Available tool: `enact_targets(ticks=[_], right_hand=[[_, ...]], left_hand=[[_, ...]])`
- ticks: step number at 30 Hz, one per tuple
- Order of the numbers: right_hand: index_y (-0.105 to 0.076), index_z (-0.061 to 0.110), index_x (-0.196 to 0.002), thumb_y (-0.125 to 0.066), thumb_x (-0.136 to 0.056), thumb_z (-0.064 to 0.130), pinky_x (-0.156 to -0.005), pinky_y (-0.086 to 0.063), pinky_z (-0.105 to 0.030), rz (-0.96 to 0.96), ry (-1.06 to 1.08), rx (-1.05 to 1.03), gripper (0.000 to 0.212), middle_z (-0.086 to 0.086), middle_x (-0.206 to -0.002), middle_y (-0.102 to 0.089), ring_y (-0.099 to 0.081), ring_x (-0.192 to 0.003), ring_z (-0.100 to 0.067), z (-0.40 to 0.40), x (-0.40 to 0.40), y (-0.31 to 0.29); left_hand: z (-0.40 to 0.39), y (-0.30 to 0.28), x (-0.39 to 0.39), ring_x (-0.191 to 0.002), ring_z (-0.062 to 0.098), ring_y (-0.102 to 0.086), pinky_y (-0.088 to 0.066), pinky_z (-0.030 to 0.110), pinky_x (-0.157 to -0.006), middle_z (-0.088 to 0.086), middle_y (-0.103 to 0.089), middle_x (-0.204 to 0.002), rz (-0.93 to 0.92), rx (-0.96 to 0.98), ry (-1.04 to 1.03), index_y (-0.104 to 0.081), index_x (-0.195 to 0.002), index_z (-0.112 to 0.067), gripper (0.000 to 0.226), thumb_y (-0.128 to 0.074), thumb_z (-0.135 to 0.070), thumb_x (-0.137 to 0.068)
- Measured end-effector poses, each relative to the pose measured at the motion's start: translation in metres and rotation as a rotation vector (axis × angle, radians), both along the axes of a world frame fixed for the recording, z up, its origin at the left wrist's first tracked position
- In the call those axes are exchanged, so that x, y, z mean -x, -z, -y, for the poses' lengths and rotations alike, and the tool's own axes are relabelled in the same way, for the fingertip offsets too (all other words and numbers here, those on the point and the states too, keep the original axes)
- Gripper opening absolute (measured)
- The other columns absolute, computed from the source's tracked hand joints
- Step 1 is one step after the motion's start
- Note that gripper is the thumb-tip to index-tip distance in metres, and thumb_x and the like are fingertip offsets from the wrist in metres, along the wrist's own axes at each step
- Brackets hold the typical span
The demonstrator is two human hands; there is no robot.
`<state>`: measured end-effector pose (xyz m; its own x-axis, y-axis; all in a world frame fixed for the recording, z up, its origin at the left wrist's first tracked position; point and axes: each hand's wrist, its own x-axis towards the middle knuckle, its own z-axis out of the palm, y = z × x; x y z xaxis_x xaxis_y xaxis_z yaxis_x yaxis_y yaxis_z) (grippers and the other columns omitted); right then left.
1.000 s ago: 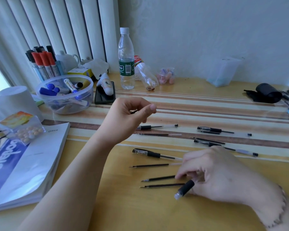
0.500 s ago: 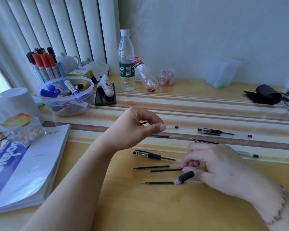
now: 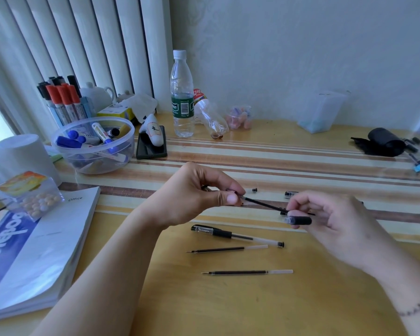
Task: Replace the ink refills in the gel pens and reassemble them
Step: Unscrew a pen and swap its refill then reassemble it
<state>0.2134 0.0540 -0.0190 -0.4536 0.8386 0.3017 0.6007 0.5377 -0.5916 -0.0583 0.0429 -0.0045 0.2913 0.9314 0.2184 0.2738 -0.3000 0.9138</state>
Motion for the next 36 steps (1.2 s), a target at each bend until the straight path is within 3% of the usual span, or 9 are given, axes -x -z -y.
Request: enact_targets(ticks=[5,10,12,15,18,20,23,27,36], right_hand=[[-0.066,0.044,-0.086,-0.058,-0.075,0.062,-0.063,-0.057,-0.05,-0.036,0.02,-0.048,0.022,0.019,-0.085,-0.072,-0.068,-0.065,-0.033,0.001,0.0,0.0],[-0.068,0.046,-0.087,-0.068,-0.077,0.045,-0.061,-0.057,-0.056,-0.066,0.013,-0.032,0.011,0.019,-0.088,-0.072,-0.066,-0.067,-0.045,0.004,0.007,0.005],[-0.067,0.044,-0.088,-0.072,-0.073,0.046,-0.067,-0.059,-0.047,-0.117,0.002,0.025,0.016,0.017,-0.089,-0.072,-0.071,-0.074,-0.033,0.002,0.009,0.004],[-0.066,0.043,-0.093,-0.067,-0.064,0.072,-0.08,-0.054,-0.03,-0.236,0.055,0.059,0.042,0.008,-0.091,-0.072,-0.069,-0.091,-0.008,-0.007,-0.002,0.0],[-0.069,0.037,-0.088,-0.036,-0.074,0.084,-0.052,-0.037,-0.022,-0.169,0.156,-0.019,0.059,0.009,-0.058,-0.061,-0.054,-0.053,-0.004,-0.013,-0.01,0.001],[-0.069,0.04,-0.077,-0.033,-0.08,0.079,-0.043,-0.024,-0.022,-0.122,0.196,-0.085,0.054,0.008,-0.046,-0.052,-0.038,-0.04,-0.006,-0.013,-0.008,0.001],[-0.069,0.038,-0.078,-0.042,-0.083,0.069,-0.041,-0.025,-0.024,-0.161,0.171,-0.137,0.041,0.01,-0.05,-0.056,-0.039,-0.042,-0.007,-0.013,-0.005,0.003],[-0.067,0.032,-0.079,-0.049,-0.084,0.056,-0.043,-0.027,-0.017,-0.305,0.109,-0.135,0.031,0.002,-0.058,-0.058,-0.04,-0.044,-0.006,-0.011,-0.004,0.0],[-0.066,0.023,-0.076,-0.054,-0.088,0.031,-0.043,-0.025,-0.006,-0.313,0.068,-0.151,0.019,0.021,-0.051,-0.055,-0.042,-0.042,-0.001,-0.007,-0.001,-0.003]], left_hand=[[-0.002,0.004,-0.003,-0.081,0.007,-0.07,-0.05,0.016,-0.073,0.0,-0.077,-0.085,-0.122,-0.028,-0.116,-0.078,-0.082,-0.024,0.009,-0.08,-0.023,-0.074],[0.001,0.005,-0.01,-0.055,-0.006,-0.055,-0.04,0.006,-0.058,-0.011,-0.072,-0.073,-0.181,-0.062,-0.134,-0.079,-0.083,-0.016,0.006,-0.08,-0.017,-0.076],[0.001,0.005,-0.009,-0.045,-0.001,-0.047,-0.037,0.009,-0.051,-0.01,-0.07,-0.068,-0.162,-0.07,-0.147,-0.079,-0.081,-0.014,0.003,-0.078,-0.016,-0.078],[-0.003,0.005,0.001,-0.04,0.009,-0.039,-0.038,0.018,-0.051,-0.01,-0.068,-0.057,-0.1,-0.067,-0.206,-0.078,-0.077,-0.017,0.003,-0.077,-0.017,-0.08],[-0.005,0.003,0.009,-0.062,0.036,-0.059,-0.053,0.038,-0.065,0.008,-0.076,-0.074,0.003,-0.071,-0.253,-0.078,-0.079,-0.018,0.004,-0.078,-0.022,-0.078],[-0.006,0.002,0.011,-0.07,0.021,-0.064,-0.052,0.031,-0.067,0.007,-0.076,-0.076,0.074,-0.084,-0.264,-0.077,-0.076,-0.015,0.005,-0.077,-0.02,-0.077],[-0.005,0.0,0.011,-0.074,0.009,-0.066,-0.054,0.025,-0.072,0.001,-0.074,-0.072,0.115,-0.102,-0.271,-0.076,-0.074,-0.011,0.012,-0.075,-0.023,-0.074],[-0.005,-0.001,0.011,-0.075,0.009,-0.067,-0.055,0.029,-0.08,0.0,-0.074,-0.071,0.122,-0.117,-0.276,-0.075,-0.074,-0.01,0.017,-0.074,-0.027,-0.072],[-0.006,0.0,0.011,-0.074,0.008,-0.067,-0.055,0.024,-0.076,-0.001,-0.074,-0.07,0.11,-0.125,-0.266,-0.075,-0.077,-0.008,0.016,-0.074,-0.025,-0.074]])
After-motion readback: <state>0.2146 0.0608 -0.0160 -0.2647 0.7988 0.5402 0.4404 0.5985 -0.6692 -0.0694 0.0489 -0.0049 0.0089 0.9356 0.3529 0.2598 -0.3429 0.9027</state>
